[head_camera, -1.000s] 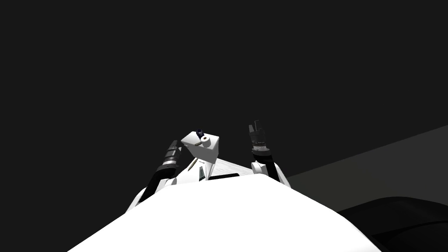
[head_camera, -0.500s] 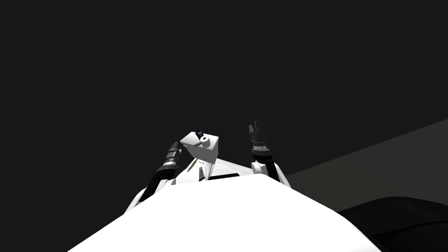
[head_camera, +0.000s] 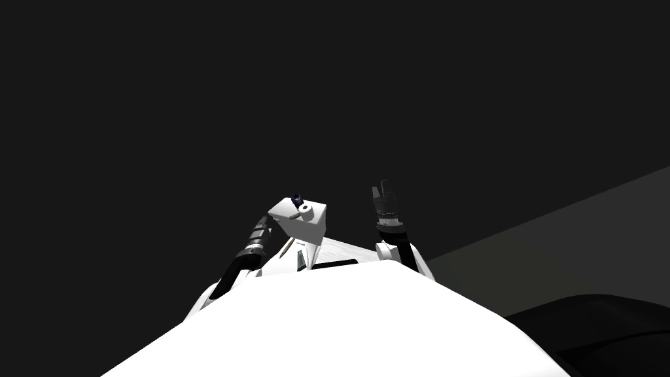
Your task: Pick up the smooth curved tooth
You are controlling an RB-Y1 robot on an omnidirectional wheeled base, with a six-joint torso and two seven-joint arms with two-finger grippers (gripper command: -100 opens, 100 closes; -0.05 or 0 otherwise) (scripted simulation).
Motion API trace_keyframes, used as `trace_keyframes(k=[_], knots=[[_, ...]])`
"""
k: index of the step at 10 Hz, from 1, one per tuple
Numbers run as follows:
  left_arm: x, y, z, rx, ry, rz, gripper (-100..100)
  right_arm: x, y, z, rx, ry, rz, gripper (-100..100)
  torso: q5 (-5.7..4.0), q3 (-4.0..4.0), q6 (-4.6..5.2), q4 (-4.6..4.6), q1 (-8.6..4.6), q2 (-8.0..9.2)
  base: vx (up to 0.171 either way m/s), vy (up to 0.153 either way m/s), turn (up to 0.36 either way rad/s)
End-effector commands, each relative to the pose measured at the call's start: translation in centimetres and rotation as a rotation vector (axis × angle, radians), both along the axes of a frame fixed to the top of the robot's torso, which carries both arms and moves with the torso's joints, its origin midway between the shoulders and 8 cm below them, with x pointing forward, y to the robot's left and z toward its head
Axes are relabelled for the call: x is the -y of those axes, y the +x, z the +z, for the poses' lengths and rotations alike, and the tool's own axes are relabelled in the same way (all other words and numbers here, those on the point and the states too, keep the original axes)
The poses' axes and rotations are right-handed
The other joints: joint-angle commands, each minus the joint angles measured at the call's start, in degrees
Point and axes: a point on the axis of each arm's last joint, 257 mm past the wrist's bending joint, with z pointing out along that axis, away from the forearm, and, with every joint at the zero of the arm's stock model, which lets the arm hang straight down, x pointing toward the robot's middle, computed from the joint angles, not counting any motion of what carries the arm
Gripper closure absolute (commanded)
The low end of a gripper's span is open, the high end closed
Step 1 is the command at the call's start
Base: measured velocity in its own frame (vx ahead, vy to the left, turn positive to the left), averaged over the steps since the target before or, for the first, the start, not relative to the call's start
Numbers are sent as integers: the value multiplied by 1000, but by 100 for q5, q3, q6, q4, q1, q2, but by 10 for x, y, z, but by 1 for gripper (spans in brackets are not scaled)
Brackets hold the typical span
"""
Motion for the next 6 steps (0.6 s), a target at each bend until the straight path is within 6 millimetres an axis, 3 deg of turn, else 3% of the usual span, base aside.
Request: trace_keyframes(k=[1,3,6], knots=[[-3,-3,-12,-35,-10,12,-100,0,0,0,0,0,0,0,0,0,0,0,0,0,-2,3,-15],[-6,-4,-21,-64,-22,25,-100,0,0,0,0,0,0,0,0,1,-1,0,-1,1,11,0,0],[1,-8,-45,-130,-67,30,-100,0,0,0,0,0,0,0,0,-14,0,-5,0,-24,79,5,-33]])
